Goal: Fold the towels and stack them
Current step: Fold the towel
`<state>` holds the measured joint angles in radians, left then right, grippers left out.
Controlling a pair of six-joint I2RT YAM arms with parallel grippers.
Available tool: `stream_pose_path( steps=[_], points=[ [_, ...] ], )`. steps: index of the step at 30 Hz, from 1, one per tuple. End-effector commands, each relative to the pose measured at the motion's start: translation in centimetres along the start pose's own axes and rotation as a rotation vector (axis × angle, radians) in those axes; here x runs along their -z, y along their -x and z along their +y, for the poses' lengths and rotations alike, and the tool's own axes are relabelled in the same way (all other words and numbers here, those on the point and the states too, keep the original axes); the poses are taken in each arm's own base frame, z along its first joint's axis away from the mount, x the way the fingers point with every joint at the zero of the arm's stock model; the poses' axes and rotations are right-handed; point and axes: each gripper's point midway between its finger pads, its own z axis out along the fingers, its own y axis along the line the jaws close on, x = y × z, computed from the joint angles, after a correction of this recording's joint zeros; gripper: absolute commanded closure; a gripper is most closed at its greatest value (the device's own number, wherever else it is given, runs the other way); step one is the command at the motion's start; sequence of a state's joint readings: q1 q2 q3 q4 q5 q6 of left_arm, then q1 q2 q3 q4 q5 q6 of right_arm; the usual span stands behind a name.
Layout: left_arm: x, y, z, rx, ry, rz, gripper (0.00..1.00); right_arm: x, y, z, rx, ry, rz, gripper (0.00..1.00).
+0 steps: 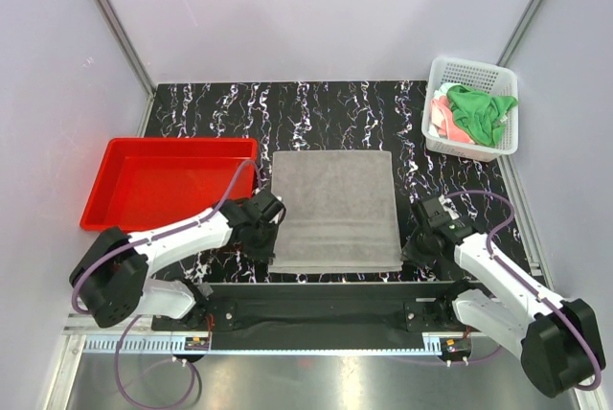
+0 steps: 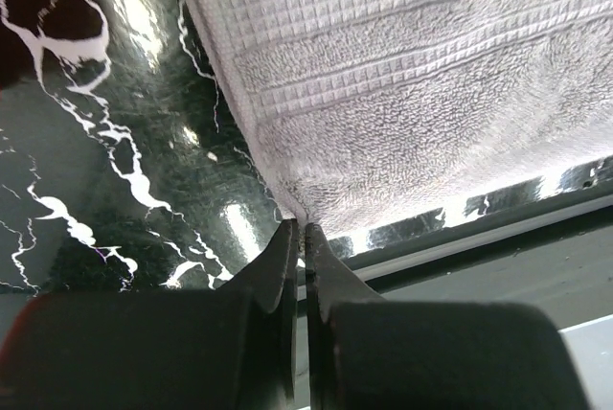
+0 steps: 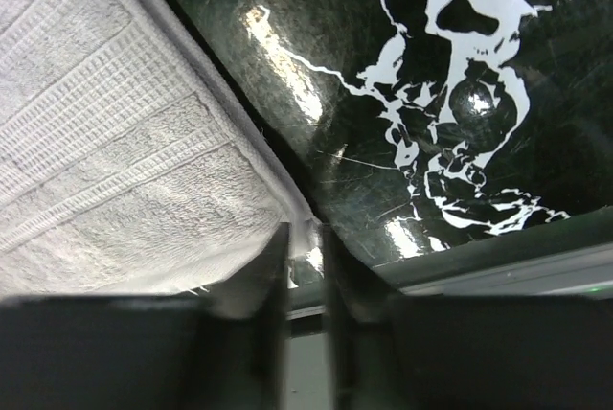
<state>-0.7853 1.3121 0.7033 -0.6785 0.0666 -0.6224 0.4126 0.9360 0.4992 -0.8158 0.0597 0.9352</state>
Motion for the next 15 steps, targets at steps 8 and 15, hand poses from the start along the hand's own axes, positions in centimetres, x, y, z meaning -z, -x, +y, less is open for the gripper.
stream_pose_path(
  steps=[8, 15],
  points=[
    [2.1, 0.3, -0.4, -0.009, 0.033, -0.04, 0.62, 2.8, 2.4, 2.9, 0.016, 0.07, -0.062, 0.61],
    [7.1, 8.3, -2.0, -0.117, 0.086, -0.27, 0.53, 3.4, 6.5, 10.4, 0.162, 0.252, -0.136, 0.61]
  ],
)
